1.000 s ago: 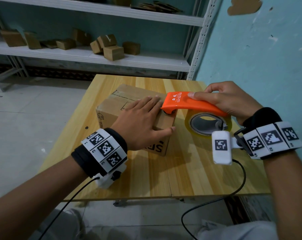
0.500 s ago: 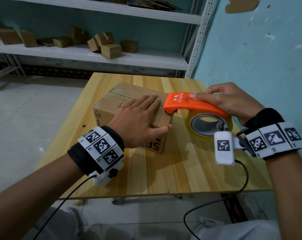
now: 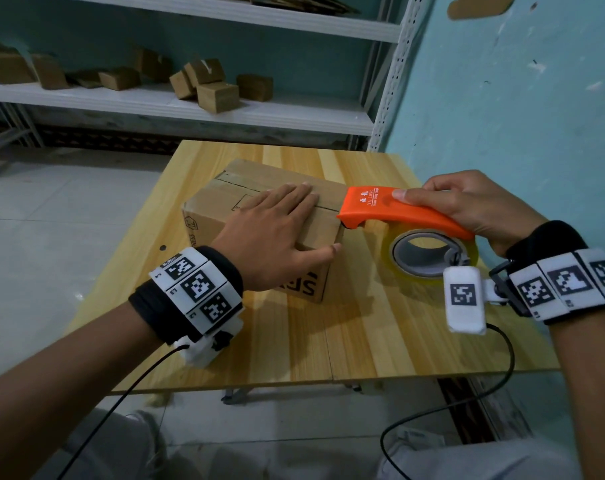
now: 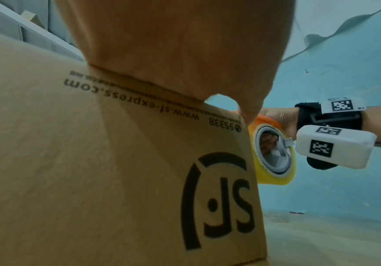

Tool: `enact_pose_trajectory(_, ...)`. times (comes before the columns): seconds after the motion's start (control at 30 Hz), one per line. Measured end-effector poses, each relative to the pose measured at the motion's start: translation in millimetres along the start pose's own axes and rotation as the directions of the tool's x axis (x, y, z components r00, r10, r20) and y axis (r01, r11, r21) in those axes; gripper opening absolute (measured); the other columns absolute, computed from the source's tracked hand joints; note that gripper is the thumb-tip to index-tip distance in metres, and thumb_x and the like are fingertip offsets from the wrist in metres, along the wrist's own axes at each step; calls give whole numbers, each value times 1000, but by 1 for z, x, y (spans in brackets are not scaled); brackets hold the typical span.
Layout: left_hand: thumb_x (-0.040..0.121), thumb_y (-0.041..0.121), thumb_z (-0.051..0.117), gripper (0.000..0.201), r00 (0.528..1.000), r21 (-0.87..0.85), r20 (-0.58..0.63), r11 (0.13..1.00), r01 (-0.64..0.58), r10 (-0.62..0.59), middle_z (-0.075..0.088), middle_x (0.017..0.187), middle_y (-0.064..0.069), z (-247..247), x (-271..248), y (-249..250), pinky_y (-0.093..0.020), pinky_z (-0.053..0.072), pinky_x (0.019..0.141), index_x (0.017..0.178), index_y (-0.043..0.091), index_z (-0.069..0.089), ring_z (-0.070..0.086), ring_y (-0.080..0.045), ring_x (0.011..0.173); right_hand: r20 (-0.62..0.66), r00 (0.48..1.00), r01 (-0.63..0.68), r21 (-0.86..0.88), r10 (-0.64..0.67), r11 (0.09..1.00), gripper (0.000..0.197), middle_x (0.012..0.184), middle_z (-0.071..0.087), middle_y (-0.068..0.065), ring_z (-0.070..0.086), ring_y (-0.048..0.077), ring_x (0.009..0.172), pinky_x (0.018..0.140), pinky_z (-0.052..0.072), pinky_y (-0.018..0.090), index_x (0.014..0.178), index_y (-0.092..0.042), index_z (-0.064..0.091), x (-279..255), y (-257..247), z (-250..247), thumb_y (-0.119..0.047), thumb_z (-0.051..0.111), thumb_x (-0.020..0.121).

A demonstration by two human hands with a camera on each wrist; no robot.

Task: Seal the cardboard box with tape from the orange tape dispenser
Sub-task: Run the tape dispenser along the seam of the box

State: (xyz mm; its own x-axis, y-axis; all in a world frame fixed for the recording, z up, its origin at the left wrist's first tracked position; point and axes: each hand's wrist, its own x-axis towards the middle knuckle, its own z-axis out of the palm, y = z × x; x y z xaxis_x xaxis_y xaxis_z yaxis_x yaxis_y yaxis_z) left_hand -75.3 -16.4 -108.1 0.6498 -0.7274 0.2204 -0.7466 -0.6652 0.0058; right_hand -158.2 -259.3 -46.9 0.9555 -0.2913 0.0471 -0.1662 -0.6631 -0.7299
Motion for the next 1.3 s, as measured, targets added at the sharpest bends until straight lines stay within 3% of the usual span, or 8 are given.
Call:
enact_pose_trajectory(0.3, 77, 80, 9, 96, 999, -30, 35, 1000, 9, -7, 6, 161, 0, 0, 2, -2, -30, 3, 115, 153, 21, 6, 7, -16, 147, -3, 999, -48, 52, 49, 997, 40, 62, 64, 3, 58, 10, 50, 54, 44, 22, 78, -10, 68, -11, 21, -17, -51, 71, 78)
enact_pose_trajectory(0.53, 81, 70, 11, 74, 998, -39, 64, 999, -2, 4, 15, 158, -12, -6, 5, 13, -42, 10, 116, 149, 42, 4, 14, -27, 144, -14, 998, -57, 27, 57, 998, 38, 66, 68, 2, 63, 9, 53, 58, 47, 23, 78, -14, 68, -13, 29, -10, -52, 71, 79)
enact_pose_trajectory(0.7, 80, 68, 16, 74, 997, -33, 74, 999, 23, -20, 16, 156, -11, -9, 4, 22, -49, 9, 116, 148, 39, 15, 15, -30, 143, -17, 999, -48, 8, 48, 999, 41, 66, 69, 0, 64, 7, 53, 57, 47, 22, 82, -12, 69, -12, 32, -9, -53, 71, 80)
enact_pose_trajectory(0.83, 84, 73, 26, 73, 997, -22, 76, 1000, 10, -8, 5, 160, -5, -8, 10, 25, -57, 7, 117, 146, 34, 20, 10, -35, 145, -15, 999, -35, -11, 35, 999, 44, 65, 68, -1, 62, 4, 51, 50, 46, 15, 86, -7, 69, -11, 33, -7, -52, 70, 81)
enact_pose_trajectory(0.93, 93, 53, 37, 61, 999, -46, 12, 998, -50, 50, 8, 161, -3, -6, 15, 28, -48, -1, 120, 145, 22, 27, 4, -23, 148, 0, 1000, -29, -7, 29, 1000, 44, 70, 69, 2, 64, 5, 53, 54, 47, 18, 86, -9, 69, -9, 34, -2, -53, 69, 82)
enact_pose_trajectory(1.03, 96, 41, 36, 59, 998, -66, 9, 996, -65, 66, 10, 161, -3, -5, 16, 26, -38, -2, 121, 148, 16, 21, 4, -14, 147, 9, 999, -34, 17, 34, 999, 43, 74, 70, 5, 65, 9, 57, 59, 49, 23, 84, -11, 69, -6, 30, 4, -55, 69, 82)
enact_pose_trajectory(1.2, 95, 46, 20, 67, 999, -65, 47, 998, -12, 15, 2, 161, -2, -7, 15, 2, -37, -1, 121, 153, 17, 5, 0, -12, 148, -13, 1000, -27, 29, 27, 999, 42, 70, 65, 2, 62, 14, 63, 64, 47, 26, 76, -16, 65, 5, 17, 23, -57, 68, 83)
enact_pose_trajectory(1.3, 98, 48, 28, 70, 995, -31, 99, 1000, 5, -2, -7, 161, -3, -8, 17, -11, -34, -3, 120, 153, 17, -4, -6, -13, 147, -19, 1000, -19, -5, 19, 1000, 46, 68, 65, 0, 63, 13, 63, 65, 47, 25, 78, -14, 67, 8, 11, 35, -59, 66, 84)
